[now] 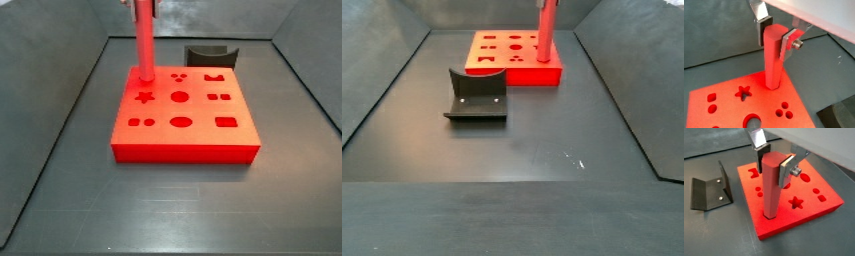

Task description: Insert the hexagon object.

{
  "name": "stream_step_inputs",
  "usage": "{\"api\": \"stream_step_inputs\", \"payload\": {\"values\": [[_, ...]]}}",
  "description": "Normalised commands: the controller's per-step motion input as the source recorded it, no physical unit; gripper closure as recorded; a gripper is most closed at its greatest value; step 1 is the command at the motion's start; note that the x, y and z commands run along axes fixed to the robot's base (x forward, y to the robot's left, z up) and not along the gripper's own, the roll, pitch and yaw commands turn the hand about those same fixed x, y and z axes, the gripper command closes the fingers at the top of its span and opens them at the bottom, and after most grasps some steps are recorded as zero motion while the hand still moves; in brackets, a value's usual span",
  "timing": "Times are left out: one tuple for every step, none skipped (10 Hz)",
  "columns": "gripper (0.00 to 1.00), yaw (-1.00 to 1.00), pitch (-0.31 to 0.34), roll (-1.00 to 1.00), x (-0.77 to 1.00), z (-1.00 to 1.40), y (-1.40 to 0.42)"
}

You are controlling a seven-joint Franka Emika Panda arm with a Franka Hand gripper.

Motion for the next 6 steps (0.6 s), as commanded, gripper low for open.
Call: {"api": "stream_step_inputs", "payload": {"values": [[1.00,0.00,0.000,0.02,0.00,-0.08,0.00],[1.00,0.03,0.000,0.00,0.02,-0.08,0.00],[1.00,0.11,0.000,0.00,0.11,-0.09,0.01],[1.00,0.13,0.000,0.00,0.15,-0.14,0.03],[1.00,0.00,0.000,0.05,0.22,-0.22,0.00],[1.00,0.00,0.000,0.04,0.13,-0.39,0.00]]}}
